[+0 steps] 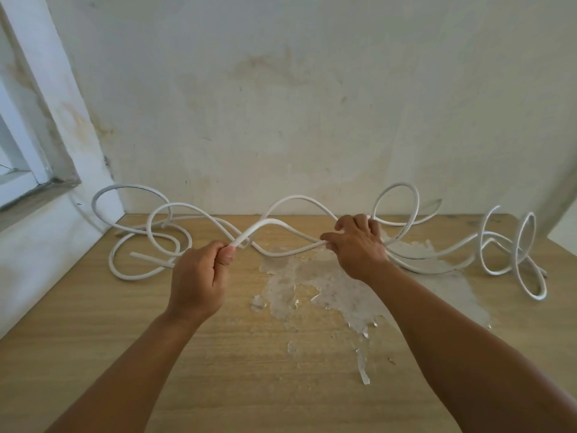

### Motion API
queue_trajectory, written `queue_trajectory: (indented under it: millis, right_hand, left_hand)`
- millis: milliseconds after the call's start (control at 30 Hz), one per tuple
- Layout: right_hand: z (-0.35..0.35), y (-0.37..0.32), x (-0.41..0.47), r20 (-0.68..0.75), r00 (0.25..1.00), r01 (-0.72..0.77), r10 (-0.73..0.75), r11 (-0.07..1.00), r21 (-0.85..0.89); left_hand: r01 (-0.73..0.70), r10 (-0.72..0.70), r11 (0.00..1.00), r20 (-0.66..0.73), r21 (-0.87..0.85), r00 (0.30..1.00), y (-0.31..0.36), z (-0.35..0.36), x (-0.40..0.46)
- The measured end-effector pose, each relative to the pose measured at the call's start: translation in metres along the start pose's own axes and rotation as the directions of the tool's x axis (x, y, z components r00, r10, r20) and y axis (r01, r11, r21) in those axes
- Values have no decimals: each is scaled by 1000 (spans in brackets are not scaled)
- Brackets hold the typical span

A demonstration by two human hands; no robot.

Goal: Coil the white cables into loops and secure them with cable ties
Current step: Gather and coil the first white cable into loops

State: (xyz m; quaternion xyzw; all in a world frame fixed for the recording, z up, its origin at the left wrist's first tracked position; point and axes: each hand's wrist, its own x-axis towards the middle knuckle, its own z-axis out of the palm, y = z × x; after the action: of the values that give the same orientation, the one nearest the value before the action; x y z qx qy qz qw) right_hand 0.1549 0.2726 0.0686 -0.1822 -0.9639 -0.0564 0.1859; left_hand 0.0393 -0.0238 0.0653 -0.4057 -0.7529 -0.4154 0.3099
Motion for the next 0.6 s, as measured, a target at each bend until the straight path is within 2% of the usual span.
queue_trajectory:
  millis: [100, 200, 367, 433, 533, 600]
  right_hand:
    - [-2, -2, 3, 20, 1000, 14, -14, 1000, 0]
    - [2, -8, 1, 18, 999, 51, -51, 999, -18]
    - [10, -10, -4, -26, 998, 56, -57, 998, -19]
    - [11, -9, -3, -27, 998, 60, -61, 998, -32]
    - [10, -6, -1, -19, 997, 78, -79, 996, -54]
    - [10, -2, -1, -26, 995, 98, -100, 992, -76]
  left_hand:
    - [87, -84, 996, 136, -16, 987, 1, -5, 6]
    - [256, -260, 964, 410, 66, 874, 10, -5, 20]
    - [289, -348, 937, 600, 197, 720, 41, 26, 45]
    - [252, -418, 906, 619, 340, 665, 51, 39, 54]
    - [112, -437, 844, 549, 525, 713, 63, 51, 63]
    - [101, -431, 826, 506, 555, 747, 65, 53, 65]
